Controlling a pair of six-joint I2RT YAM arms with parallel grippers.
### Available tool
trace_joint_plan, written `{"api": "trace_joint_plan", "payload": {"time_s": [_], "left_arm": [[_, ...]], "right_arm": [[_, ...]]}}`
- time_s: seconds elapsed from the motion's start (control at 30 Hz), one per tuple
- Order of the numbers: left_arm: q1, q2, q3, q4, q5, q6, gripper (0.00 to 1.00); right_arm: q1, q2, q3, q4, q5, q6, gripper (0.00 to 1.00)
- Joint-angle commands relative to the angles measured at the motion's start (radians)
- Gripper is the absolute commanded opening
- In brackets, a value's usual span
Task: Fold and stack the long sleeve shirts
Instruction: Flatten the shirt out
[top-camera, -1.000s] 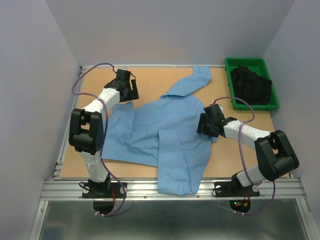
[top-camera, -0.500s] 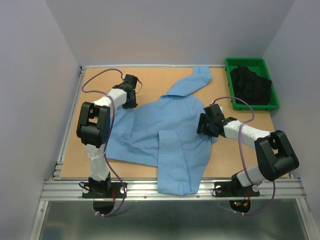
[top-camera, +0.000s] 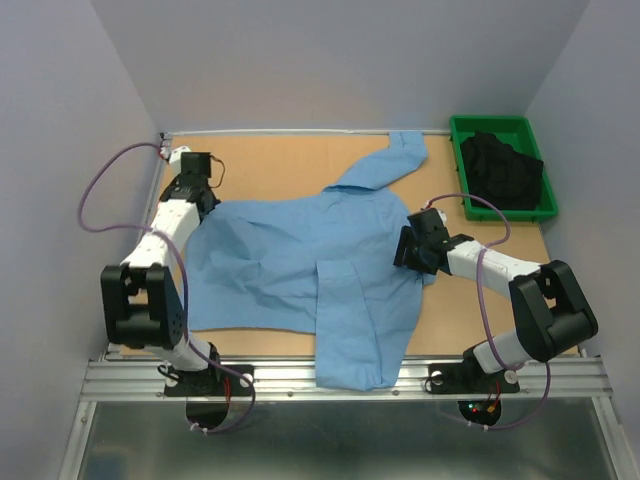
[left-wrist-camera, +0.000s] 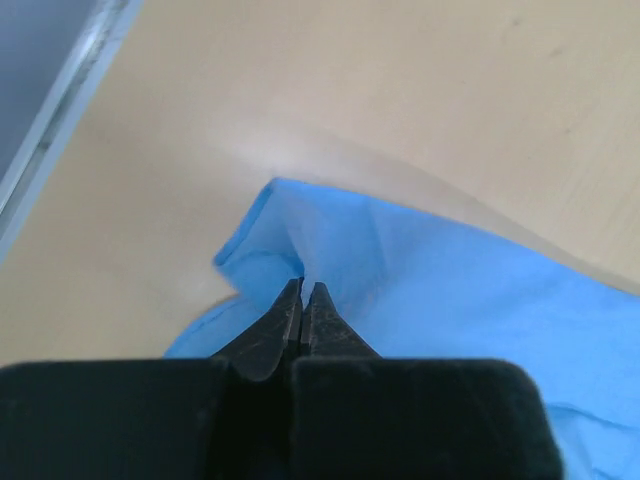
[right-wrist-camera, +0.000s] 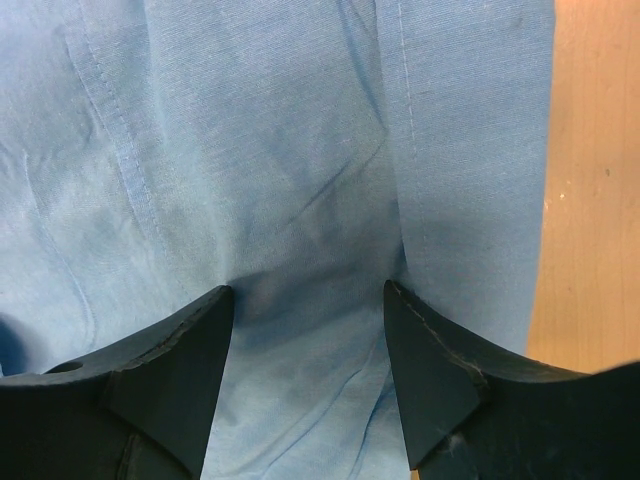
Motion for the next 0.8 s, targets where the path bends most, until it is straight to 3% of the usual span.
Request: {"api": "trace_joint_plan", "payload": {"time_s": [0.0, 0.1, 0.13, 0.2, 0.3, 0.57, 0.77], "left_arm": [[0.043, -0.156, -0.152, 0.050, -0.048, -0.096, 0.02], [0.111, -0.257, -0.289, 0.084, -0.046, -0.134, 0.28], [0.128, -0.295, -0.339, 0.114, -0.031, -0.134, 0.54], [0.174, -0.332, -0.375, 0.145, 0.000, -0.133, 0.79], [0.191, -0.352, -0.361, 0.135, 0.017, -0.123, 0.96], [0.177, -0.455, -0.274, 0.090, 0.144, -0.093, 0.98], [0.096, -0.509, -0.275, 0.069, 0.213, -0.076, 0.98]], "right_arm": [[-0.011, -0.008, -0.011, -0.037, 0.038, 0.026, 0.67], [-0.011, -0.037, 0.009, -0.037, 0.038, 0.006, 0.67], [-0.011, -0.046, 0.017, -0.037, 0.042, -0.001, 0.67], [-0.011, -0.069, 0.046, -0.037, 0.035, -0.038, 0.69], [-0.011, -0.094, 0.109, -0.039, 0.005, -0.106, 0.71], [-0.008, -0.114, 0.294, -0.039, -0.096, -0.214, 0.71], [-0.008, 0.007, 0.379, -0.037, -0.166, -0.238, 0.66]]}}
